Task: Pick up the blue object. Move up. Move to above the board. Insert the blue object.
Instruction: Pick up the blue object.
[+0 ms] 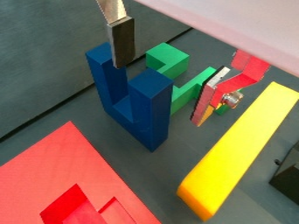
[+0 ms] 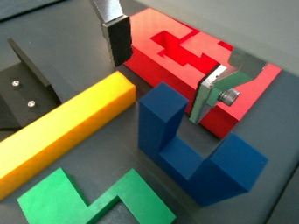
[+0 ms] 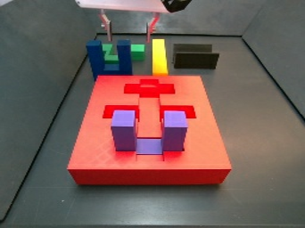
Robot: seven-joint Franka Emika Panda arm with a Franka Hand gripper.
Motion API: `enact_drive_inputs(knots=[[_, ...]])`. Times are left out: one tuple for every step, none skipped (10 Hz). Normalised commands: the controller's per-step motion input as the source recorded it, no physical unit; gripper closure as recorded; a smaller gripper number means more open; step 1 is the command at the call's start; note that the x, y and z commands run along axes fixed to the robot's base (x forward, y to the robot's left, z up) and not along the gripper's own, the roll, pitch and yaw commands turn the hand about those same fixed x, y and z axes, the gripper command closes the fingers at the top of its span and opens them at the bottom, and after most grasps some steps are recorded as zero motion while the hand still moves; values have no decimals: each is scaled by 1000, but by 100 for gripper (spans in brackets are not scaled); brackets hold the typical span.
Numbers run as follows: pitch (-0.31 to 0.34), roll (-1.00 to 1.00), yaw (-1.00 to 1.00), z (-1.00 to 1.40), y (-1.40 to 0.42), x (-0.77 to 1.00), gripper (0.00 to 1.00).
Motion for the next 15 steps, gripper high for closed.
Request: enact_drive_inputs(knots=[[-20,13,0,-246,29,-74,0],[-30,13,0,-257,26,-74,0],[-43,14,0,-251,6,-94,0],[-34,36,0,-277,3,-80,0],[-29,23,0,-251,6,-66,0],[-20,20,0,-229,26,-57,0],[-34,20,0,-269,51,-74,0],[-23,17,0,-223,43,-43,0],[-17,14,0,-189,51,-40,0],[-9,17,0,-111,0,-23,0],[-19,7,0,-60,-20,-20,0],[0,49,0,0,-14,0,0],[0,0,0,0,0,0,0],[0,0,0,0,0,0,100],[0,0,0,0,0,0,100]])
